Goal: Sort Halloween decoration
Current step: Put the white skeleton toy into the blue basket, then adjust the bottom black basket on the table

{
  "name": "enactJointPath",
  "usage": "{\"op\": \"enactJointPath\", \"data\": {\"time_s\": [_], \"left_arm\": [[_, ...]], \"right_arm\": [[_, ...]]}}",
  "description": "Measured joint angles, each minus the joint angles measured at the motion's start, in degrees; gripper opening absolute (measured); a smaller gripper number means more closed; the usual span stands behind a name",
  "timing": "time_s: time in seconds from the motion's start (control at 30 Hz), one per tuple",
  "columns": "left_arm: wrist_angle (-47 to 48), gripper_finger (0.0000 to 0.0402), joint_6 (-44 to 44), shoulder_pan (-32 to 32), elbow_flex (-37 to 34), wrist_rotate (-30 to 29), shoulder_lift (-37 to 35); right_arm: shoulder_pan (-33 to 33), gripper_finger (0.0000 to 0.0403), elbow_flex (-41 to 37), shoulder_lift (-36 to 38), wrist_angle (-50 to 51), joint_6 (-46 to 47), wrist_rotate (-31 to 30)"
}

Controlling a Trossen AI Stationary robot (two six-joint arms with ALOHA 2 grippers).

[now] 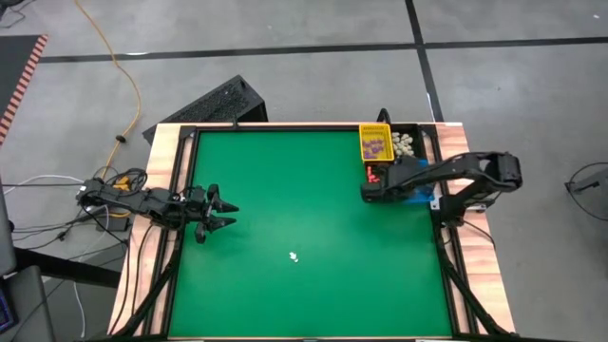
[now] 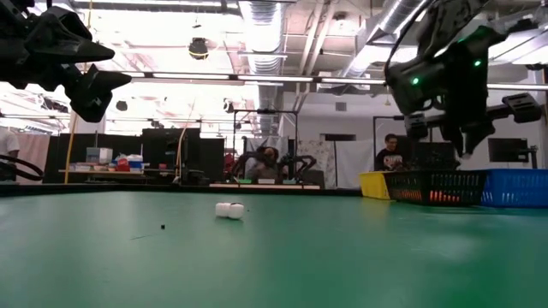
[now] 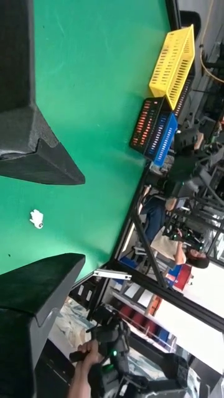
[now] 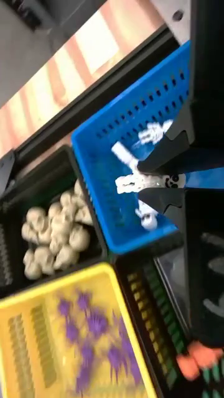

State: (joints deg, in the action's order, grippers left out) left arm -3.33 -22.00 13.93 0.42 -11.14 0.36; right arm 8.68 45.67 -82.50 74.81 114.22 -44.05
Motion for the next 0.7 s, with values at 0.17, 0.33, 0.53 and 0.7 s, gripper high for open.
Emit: {"op": "enactJointPath", "data": {"time_s": [0.17, 0.33, 0.53, 0.7], "left_arm": [[0.0, 0.0180, -0.1, 0.0, 0.0, 0.7, 0.0], [0.0, 0.0180, 0.3, 0.0, 0.0, 0.7, 0.0], [0.0, 0.0180, -0.2, 0.0, 0.0, 0.7, 0.0], [0.0, 0.0180, -0.2, 0.0, 0.0, 0.7, 0.0]], "right_arm": [[2.3, 0.0050, 0.0, -0.9, -0.1, -3.2, 0.9], [3.1, 0.0077, 0.0, -0.9, -0.1, -8.0, 0.9], [3.0, 0.0140, 0.0, -0.9, -0.3, -9.4, 0.8], [3.0, 0.0196, 0.0, -0.9, -0.8, -13.9, 1.3]]}}
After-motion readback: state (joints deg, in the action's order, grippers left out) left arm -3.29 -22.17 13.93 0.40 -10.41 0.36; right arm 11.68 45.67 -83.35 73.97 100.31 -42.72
